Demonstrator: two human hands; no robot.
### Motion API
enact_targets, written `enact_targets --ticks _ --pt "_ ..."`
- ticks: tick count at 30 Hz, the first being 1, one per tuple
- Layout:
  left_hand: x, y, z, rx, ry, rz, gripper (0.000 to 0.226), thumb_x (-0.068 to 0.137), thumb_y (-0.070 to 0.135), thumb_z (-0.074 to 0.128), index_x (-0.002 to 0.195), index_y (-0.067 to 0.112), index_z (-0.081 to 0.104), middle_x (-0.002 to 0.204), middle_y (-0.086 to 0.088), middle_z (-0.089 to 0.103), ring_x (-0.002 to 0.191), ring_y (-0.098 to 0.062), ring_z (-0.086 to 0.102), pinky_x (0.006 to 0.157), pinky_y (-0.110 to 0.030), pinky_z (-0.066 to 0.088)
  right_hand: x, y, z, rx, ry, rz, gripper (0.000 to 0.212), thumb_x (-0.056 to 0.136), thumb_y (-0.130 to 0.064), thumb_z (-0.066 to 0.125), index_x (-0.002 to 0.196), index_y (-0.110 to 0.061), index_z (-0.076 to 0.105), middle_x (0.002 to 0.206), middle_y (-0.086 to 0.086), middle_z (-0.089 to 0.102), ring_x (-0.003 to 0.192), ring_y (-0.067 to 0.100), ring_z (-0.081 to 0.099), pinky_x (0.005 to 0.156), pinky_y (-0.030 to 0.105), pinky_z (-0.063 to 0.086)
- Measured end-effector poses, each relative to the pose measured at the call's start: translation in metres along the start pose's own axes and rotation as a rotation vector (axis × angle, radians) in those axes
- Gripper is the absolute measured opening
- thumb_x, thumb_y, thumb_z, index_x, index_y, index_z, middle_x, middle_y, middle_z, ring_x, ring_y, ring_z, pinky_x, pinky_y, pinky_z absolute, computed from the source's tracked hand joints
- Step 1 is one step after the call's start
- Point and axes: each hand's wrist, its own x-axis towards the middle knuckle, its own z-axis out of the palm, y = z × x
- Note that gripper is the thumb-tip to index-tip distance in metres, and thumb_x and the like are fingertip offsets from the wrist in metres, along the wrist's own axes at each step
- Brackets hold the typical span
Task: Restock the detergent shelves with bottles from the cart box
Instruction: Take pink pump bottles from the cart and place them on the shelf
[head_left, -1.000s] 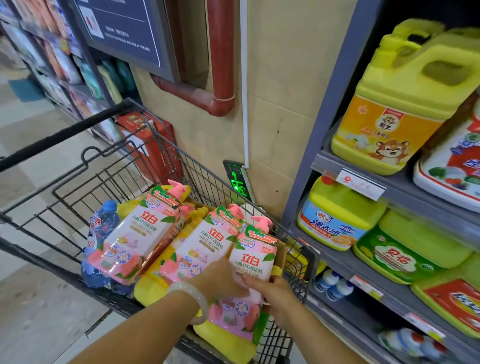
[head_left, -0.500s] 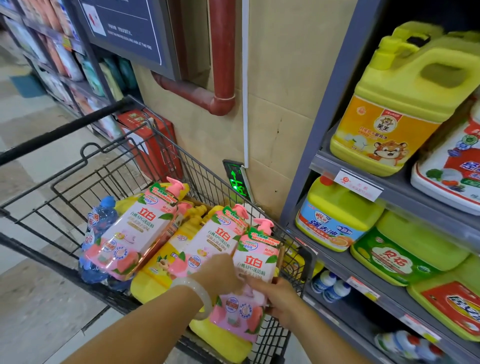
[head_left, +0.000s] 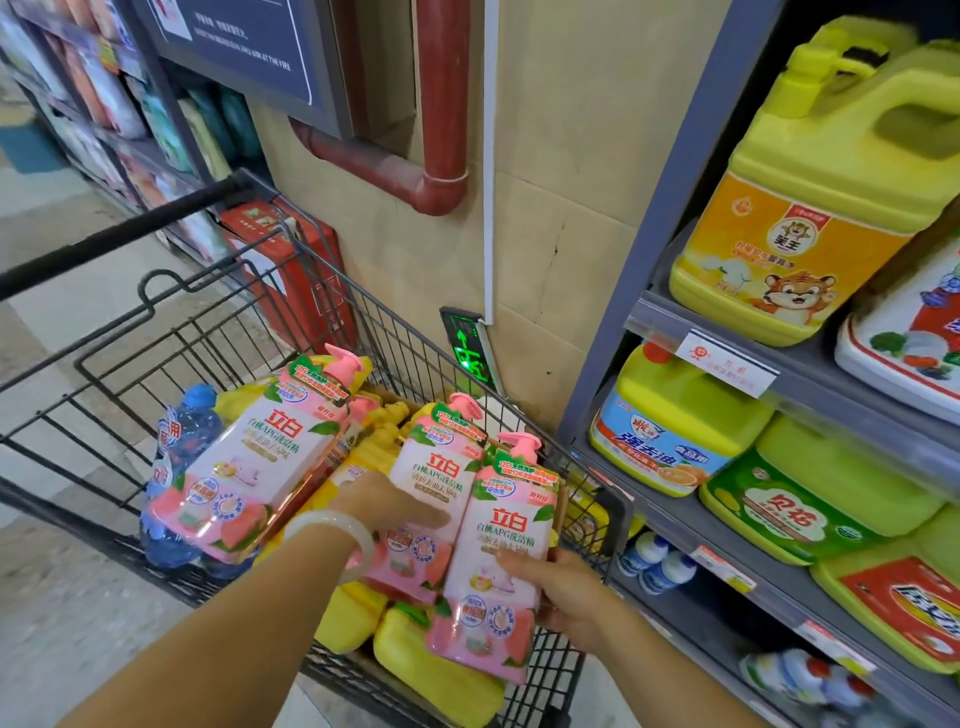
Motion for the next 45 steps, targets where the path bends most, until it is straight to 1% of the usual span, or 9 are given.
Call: enact_targets --ticks 6,11,16,23,29,34,38,41,45 --pt "-0.011 -0.003 0.006 -0.253 0.003 -0.05 0.056 0.053 0.019 0.092 0.095 0.007 0.057 0.084 -0.005 0.066 0.08 -0.02 0.062 0.071 -0.033 0.053 0.0 0.0 -0.001 -0.05 -0.006 0.009 0.034 0.073 -0.019 0.079 0.103 -0.014 0.066 0.097 0.005 0.075 0.095 0.026 0.068 0.088 0.044 0.053" --pt "-0.017 -0.009 0.003 -0.253 -0.001 -0.008 0.057 0.055 0.025 0.091 0.095 0.011 0.053 0.084 -0.002 0.063 0.08 -0.018 0.061 0.06 -0.026 0.049 0.001 -0.003 0.002 -0.048 -0.019 -0.004 0.043 0.071 -0.021 0.081 0.109 -0.014 0.064 0.098 0.004 0.075 0.093 0.024 0.07 0.079 0.04 0.056" --pt "-0.022 -0.021 -0.01 -0.365 -0.131 0.0 0.081 0.025 0.03 0.094 0.099 0.011 0.067 0.086 -0.008 0.075 0.081 -0.027 0.072 0.08 -0.042 0.058 0.0 -0.01 0.01 -0.09 -0.047 -0.009 0.039 0.073 -0.024 0.079 0.107 -0.013 0.064 0.096 0.003 0.075 0.09 0.021 0.07 0.071 0.033 0.053" --pt "-0.051 -0.038 -0.037 -0.521 -0.16 0.068 0.033 0.066 0.005 0.082 0.095 0.009 0.067 0.079 -0.01 0.076 0.072 -0.026 0.073 0.064 -0.035 0.058 0.006 -0.016 0.04 -0.111 -0.066 -0.019 0.044 0.074 -0.032 0.078 0.111 -0.016 0.061 0.1 0.001 0.073 0.091 0.019 0.068 0.073 0.032 0.052" --pt "-0.074 -0.043 -0.052 -0.615 -0.162 0.24 0.069 0.067 -0.009 0.076 0.122 0.023 0.05 0.073 0.001 0.076 0.061 -0.017 0.072 0.046 -0.025 0.054 0.004 -0.023 0.062 -0.178 -0.083 -0.056 0.034 0.076 -0.036 0.075 0.102 -0.017 0.066 0.105 0.003 0.071 0.092 0.018 0.065 0.084 0.036 0.051" --pt "-0.087 -0.037 -0.049 -0.686 -0.192 0.296 0.057 0.072 -0.01 0.071 0.115 0.021 0.05 0.073 -0.003 0.075 0.059 -0.018 0.072 0.044 -0.026 0.053 -0.001 -0.028 0.063 -0.284 -0.038 -0.071 0.033 0.075 -0.039 0.076 0.096 -0.021 0.058 0.11 0.004 0.064 0.108 0.028 0.058 0.084 0.04 0.049" --pt "-0.089 -0.033 -0.05 -0.688 -0.192 0.304 0.052 0.071 -0.006 0.073 0.112 0.019 0.053 0.074 -0.002 0.076 0.061 -0.018 0.072 0.047 -0.026 0.054 -0.007 -0.029 0.064 -0.263 0.015 -0.167 0.024 0.079 -0.021 0.076 0.092 -0.017 0.056 0.095 -0.004 0.062 0.079 0.009 0.059 0.064 0.022 0.05" --pt "-0.089 -0.032 -0.049 -0.666 -0.164 0.315 0.052 0.07 -0.003 0.075 0.115 0.015 0.056 0.079 -0.002 0.076 0.066 -0.018 0.073 0.05 -0.026 0.055 -0.008 -0.027 0.065 -0.298 0.002 -0.221 0.037 0.077 -0.021 0.077 0.108 -0.013 0.058 0.116 0.004 0.066 0.1 0.017 0.063 0.088 0.032 0.052" --pt "-0.093 -0.028 -0.047 -0.664 -0.162 0.333 0.051 0.069 -0.001 0.078 0.113 0.015 0.056 0.083 -0.004 0.076 0.069 -0.02 0.073 0.053 -0.027 0.055 -0.015 -0.029 0.062 -0.33 -0.039 -0.235 0.018 0.083 -0.03 0.07 0.095 -0.024 0.059 0.118 0.004 0.066 0.097 0.015 0.061 0.089 0.029 0.049"
